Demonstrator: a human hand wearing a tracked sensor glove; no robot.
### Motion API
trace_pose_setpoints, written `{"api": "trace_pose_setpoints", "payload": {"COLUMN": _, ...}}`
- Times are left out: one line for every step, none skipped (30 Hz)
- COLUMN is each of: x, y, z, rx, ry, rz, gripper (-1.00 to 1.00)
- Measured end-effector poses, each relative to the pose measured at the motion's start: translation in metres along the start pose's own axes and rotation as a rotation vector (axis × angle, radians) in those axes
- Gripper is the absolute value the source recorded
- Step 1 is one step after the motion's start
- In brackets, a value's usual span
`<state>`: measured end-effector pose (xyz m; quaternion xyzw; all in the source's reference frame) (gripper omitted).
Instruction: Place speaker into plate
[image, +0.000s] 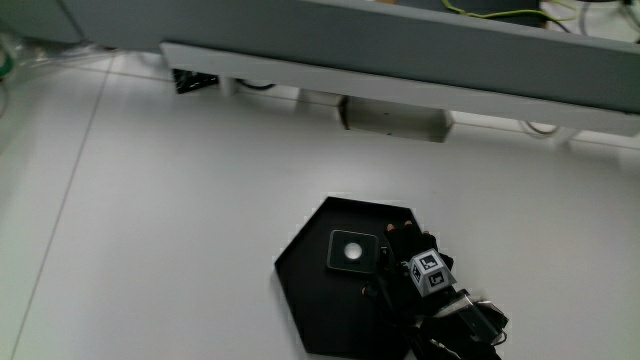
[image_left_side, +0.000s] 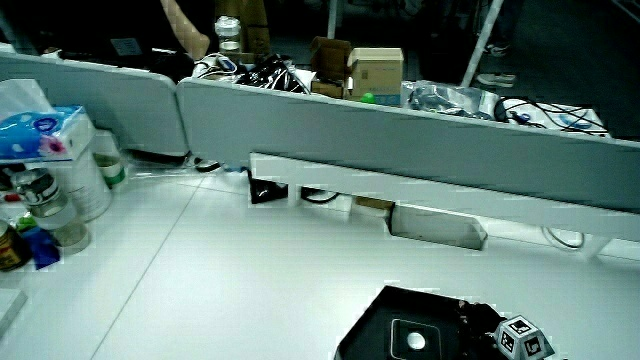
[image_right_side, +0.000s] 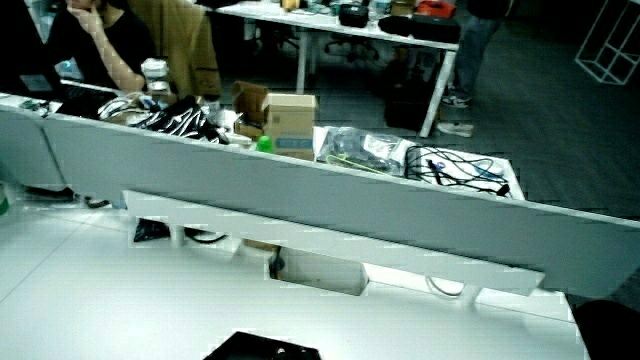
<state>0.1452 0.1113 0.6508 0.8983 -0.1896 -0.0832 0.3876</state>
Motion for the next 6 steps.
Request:
{"api": "trace_pose_setpoints", "payload": {"x": 0.002, "y": -0.003, "z": 0.001, "rx": 0.029, "ry": 0.005, "rz": -0.004, "gripper": -1.0}}
{"api": "trace_pose_setpoints", "payload": {"x": 0.006, "y": -0.004, "z": -0.003, "rx": 0.043, "ry": 0.023, "rz": -0.022, "gripper": -1.0}}
{"api": "trace_pose_setpoints", "payload": {"x": 0.011, "y": -0.003, "z": -0.009, "rx": 0.041, "ry": 0.056, "rz": -0.017, "gripper": -1.0}}
{"api": "trace_pose_setpoints", "payload": {"x": 0.013, "y": -0.014, "z": 0.004, "rx": 0.09, "ry": 0.063, "rz": -0.057, "gripper": -1.0}}
{"api": "trace_pose_setpoints", "payload": {"x": 0.019, "y": -0.011, "z": -0.009, "rx": 0.064, "ry": 0.103, "rz": -0.051, "gripper": -1.0}}
{"api": "trace_pose_setpoints", "payload": {"x": 0.022, "y": -0.016, "z": -0.007, "rx": 0.098, "ry": 0.136, "rz": -0.046, "gripper": -1.0}}
